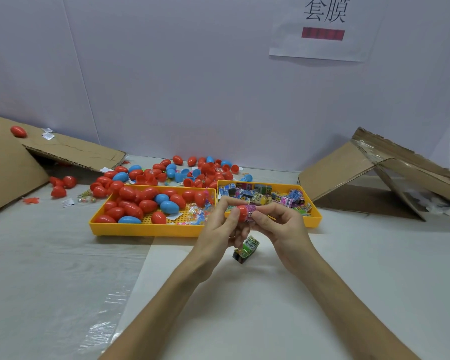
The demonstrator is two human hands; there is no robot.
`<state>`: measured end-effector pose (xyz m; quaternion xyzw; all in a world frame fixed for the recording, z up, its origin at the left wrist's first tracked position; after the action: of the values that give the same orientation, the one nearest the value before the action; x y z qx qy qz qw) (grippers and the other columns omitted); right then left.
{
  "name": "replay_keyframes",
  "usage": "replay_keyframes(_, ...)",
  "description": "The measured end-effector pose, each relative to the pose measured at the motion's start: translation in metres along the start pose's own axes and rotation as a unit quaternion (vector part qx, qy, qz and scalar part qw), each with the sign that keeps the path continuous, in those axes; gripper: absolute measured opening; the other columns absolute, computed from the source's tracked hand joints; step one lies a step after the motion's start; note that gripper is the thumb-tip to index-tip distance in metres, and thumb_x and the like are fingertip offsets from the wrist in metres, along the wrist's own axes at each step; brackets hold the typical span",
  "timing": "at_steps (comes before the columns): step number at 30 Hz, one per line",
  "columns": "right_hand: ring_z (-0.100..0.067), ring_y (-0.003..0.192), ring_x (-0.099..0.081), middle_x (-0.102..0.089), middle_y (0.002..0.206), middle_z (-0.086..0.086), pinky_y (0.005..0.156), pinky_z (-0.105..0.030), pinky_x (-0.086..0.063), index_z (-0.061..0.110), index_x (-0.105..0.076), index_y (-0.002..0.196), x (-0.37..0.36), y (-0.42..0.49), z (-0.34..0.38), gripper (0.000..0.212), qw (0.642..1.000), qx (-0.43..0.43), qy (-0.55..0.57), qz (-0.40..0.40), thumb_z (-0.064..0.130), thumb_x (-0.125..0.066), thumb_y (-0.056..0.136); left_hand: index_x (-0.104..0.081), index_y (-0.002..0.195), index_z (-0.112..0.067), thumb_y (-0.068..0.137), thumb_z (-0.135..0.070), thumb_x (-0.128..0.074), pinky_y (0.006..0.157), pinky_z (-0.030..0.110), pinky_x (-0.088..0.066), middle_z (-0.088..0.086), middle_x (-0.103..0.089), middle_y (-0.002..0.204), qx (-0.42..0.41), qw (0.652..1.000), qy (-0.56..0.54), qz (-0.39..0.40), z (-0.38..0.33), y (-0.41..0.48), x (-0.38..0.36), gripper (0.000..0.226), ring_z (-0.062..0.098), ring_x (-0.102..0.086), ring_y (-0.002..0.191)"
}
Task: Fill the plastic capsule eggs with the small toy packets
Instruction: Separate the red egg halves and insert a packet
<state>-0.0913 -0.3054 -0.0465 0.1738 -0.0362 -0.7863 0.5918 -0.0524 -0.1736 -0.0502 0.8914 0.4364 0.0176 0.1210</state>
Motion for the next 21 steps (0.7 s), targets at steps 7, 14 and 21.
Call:
replay_keyframes(7,-0.030,0.086,-0.073,-0.074,0.089,-0.016,0.076,-0.030,-0.059,0.012,-0.077,0.080,-0.001,0.000,-0.003,0.008,1.000,-0.015,0.024,0.002,0.016,-0.078,0.073,-0.056,0.113,-0.025,0.109,-0.026,-0.039,0.056,0.024,-0.046,-0.003,-0.056,0.064,0.001,1.000,-0.003,-0.006,0.000,0.000,0.002,0.018,0.012,-0.052,0.059)
replay_keyframes(14,-0.025,0.076,-0.072,-0.071,0.086,-0.004,0.067,-0.029,-0.055,0.019,-0.063,0.118,-0.010,-0.001,0.008,0.041,0.992,0.042,-0.116,0.031,0.023,-0.080,0.081,-0.063,0.107,-0.013,0.102,-0.041,-0.044,0.048,0.023,-0.041,-0.004,-0.050,0.058,-0.010,0.997,0.028,-0.070,-0.003,0.004,0.015,0.034,0.008,-0.043,0.050)
replay_keyframes(21,-0.029,0.077,-0.072,-0.071,0.096,-0.004,0.074,-0.032,-0.058,0.018,-0.073,0.110,-0.015,-0.003,0.002,0.029,0.996,0.011,-0.052,0.070,0.016,-0.076,0.081,-0.058,0.107,-0.005,0.107,-0.036,-0.037,0.049,0.023,-0.040,-0.006,-0.046,0.056,-0.018,0.998,0.033,-0.053,0.000,0.003,0.013,0.038,0.006,-0.041,0.049)
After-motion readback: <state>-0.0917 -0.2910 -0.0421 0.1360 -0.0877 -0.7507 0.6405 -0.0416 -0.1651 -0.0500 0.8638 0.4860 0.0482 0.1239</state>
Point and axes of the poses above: each hand's wrist, its own y-axis towards the middle knuckle, its own x-axis out of the back of the hand, z = x × y, the point moved 7 cm from there along y, towards the middle knuckle
